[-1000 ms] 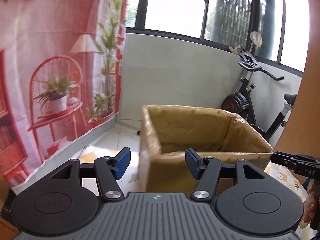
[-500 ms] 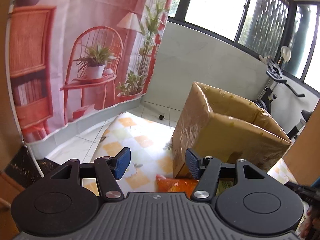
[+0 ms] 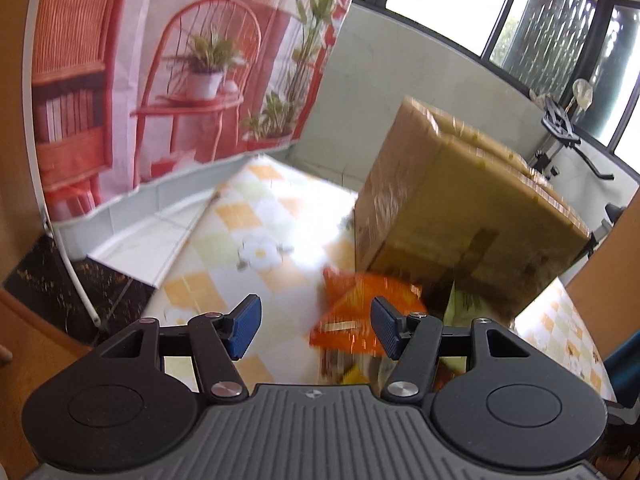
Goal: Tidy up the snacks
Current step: 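Move both grippers back toward the remaining snacks on the table, then close the right gripper on the silver foil packet while the left gripper approaches the yellow packet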
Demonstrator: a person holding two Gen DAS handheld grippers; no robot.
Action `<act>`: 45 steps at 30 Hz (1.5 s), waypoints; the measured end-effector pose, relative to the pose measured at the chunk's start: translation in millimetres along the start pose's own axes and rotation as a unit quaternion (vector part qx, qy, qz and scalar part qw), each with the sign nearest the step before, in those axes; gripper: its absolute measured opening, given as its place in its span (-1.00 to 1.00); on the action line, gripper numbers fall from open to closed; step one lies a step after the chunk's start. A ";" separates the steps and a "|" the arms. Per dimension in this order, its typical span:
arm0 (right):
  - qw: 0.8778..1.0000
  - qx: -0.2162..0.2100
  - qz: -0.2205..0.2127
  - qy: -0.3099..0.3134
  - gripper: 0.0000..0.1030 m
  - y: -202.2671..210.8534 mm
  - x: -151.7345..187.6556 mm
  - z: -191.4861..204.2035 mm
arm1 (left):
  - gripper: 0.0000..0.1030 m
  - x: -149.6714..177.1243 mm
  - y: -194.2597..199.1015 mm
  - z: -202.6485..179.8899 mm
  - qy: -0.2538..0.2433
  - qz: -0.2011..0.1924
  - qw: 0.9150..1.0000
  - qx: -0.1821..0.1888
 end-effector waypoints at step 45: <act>0.989 0.088 0.093 0.073 0.44 -15.5 27.0 11.9 | 0.23 67.9 -38.0 7.9 0.058 0.052 0.997 -0.020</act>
Point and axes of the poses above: each gripper's, at about its wrist camera, not at the fingertips, and y roughly against the way its jaws point, z to its left, x to its underside, the point moved 1 cm from there along -y, roughly the way its jaws point, and after that the axes turned 10 degrees about y, right-handed, at the moved point
